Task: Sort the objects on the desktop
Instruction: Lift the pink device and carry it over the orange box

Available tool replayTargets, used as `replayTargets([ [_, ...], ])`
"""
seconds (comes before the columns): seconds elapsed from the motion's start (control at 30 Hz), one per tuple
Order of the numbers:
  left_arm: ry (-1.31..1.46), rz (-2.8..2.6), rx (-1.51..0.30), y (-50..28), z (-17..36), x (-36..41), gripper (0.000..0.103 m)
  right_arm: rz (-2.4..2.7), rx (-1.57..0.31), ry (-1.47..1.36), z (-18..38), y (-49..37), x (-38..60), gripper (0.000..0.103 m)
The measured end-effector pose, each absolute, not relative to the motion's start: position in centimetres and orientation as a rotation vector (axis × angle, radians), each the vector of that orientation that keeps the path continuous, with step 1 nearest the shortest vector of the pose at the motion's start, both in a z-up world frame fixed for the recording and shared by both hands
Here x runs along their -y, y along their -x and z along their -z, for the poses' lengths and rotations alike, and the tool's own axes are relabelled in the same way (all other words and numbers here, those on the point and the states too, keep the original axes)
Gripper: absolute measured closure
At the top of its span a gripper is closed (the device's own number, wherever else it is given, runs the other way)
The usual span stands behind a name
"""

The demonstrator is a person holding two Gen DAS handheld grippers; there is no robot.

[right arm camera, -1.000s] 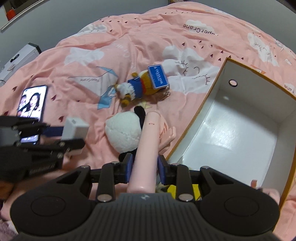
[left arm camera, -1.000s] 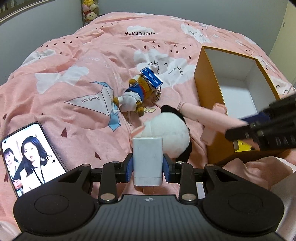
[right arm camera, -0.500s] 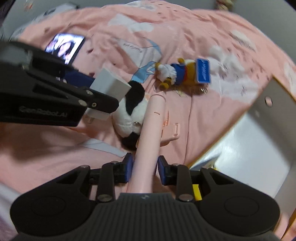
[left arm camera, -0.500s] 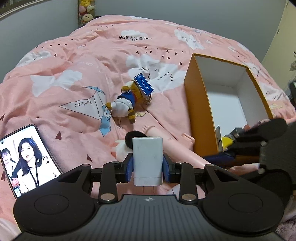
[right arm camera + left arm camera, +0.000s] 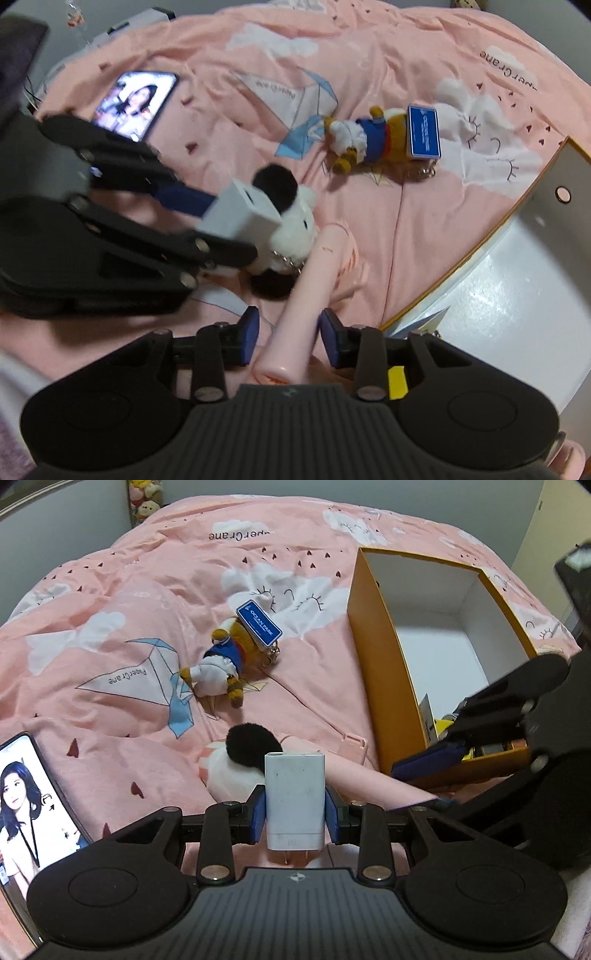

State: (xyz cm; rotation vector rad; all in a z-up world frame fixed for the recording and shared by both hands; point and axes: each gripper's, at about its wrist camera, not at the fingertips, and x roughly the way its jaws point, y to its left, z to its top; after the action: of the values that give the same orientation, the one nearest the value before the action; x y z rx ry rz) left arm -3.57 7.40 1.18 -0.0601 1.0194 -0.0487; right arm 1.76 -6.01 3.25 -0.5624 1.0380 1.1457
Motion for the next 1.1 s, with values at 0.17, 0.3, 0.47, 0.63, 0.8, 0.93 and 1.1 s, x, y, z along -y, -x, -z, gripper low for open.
replayTargets([
  [0.17, 0.067, 0.046, -1.024, 3.5, -1.1, -7.5, 0.066, -1.133, -1.091, 0.431, -5.1, -5.1, 6.0, 0.066],
  [0.3, 0.064, 0.045, -1.020, 3.6, -1.1, -7.4, 0.066, -1.091, -1.163, 0.485, -4.6, -7.9, 3.3, 0.073],
  [0.47, 0.072, 0.042, -1.014, 3.7, -1.2, -7.6, 0.066, -1.070, -1.307, 0.646, -2.2, -10.7, -1.2, 0.072],
  [0.63, 0.092, 0.047, -1.015, 3.6, -1.1, -7.9, 0.066, -1.033, -1.478, 0.760, 0.5, -12.5, -4.1, 0.074],
  [0.8, 0.100, 0.063, -1.015, 3.4, -1.0, -8.0, 0.066, -1.023, -1.602, 0.802, 2.5, -13.6, -5.1, 0.074],
  [0.93, 0.109, 0.073, -1.017, 3.3, -0.8, -8.2, 0.066, -1.032, -1.673, 0.839, 3.7, -13.8, -5.4, 0.076],
  [1.1, 0.129, 0.076, -1.022, 3.2, -0.6, -8.5, 0.066, -1.056, -1.714, 0.785, 4.3, -14.1, -4.9, 0.084],
])
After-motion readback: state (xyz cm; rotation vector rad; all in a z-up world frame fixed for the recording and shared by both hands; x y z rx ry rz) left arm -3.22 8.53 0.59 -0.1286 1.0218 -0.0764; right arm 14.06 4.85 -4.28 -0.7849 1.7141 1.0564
